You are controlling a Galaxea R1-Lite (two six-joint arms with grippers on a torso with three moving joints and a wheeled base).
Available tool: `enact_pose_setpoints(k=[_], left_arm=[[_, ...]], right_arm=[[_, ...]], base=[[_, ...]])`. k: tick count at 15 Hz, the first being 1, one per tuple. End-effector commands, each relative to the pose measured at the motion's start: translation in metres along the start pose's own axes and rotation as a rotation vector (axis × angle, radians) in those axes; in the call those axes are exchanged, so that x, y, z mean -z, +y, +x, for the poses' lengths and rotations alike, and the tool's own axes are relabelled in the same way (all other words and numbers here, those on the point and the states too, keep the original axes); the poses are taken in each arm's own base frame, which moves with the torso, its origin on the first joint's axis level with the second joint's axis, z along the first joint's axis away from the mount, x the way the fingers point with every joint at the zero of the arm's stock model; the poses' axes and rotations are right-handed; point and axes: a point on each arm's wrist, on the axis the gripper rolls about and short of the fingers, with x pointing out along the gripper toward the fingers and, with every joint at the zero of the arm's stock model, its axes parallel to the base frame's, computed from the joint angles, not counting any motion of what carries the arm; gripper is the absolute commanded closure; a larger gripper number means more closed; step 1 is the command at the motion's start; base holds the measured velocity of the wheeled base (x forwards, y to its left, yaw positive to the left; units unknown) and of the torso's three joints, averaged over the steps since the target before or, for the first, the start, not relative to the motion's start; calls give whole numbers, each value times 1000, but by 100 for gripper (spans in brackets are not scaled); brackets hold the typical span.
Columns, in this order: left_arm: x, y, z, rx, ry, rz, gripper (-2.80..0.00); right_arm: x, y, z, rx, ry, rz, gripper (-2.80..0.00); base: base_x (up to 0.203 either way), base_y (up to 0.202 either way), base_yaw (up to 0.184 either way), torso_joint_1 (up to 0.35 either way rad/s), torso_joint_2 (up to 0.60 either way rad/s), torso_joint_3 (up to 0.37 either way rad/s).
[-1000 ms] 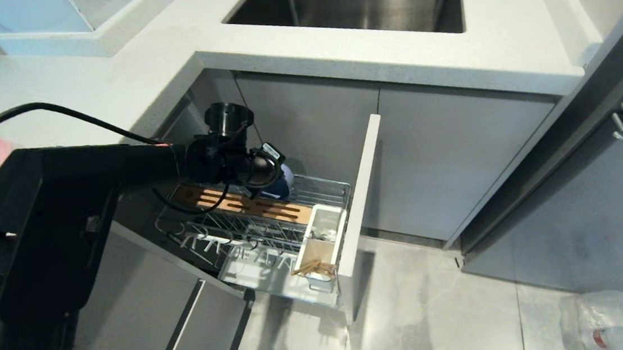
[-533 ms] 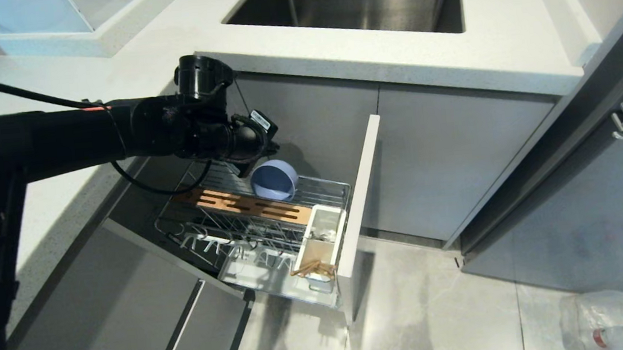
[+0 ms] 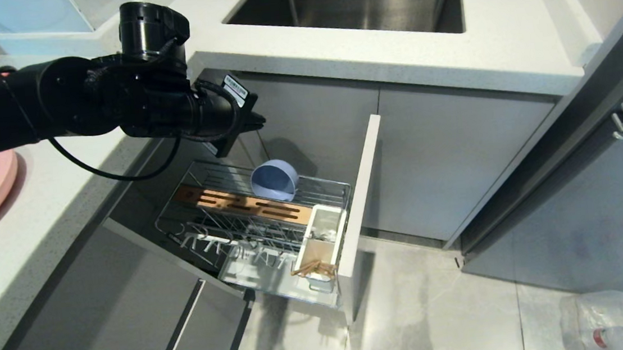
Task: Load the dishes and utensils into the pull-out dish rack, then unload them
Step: Take the bowl out of the cupboard
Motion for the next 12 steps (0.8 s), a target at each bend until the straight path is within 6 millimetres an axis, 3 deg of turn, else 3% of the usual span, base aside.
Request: enact_pose_setpoints(k=[1,6,7,12], left_arm=[[3,5,8,-22,10,-6,0],[6,15,26,-91,-8,0,0],[8,20,35,-110,-11,0,-280],[10,43,71,-176,-7,-8,-280]], right_arm=[[0,0,0,0,1,0,0],[0,0,0,0,1,0,0],[0,0,0,0,1,0,0],[0,0,0,0,1,0,0]], base=[[0,0,0,0,0,0],[0,0,0,0,0,0],[0,0,0,0,0,0],[0,0,0,0,0,0]])
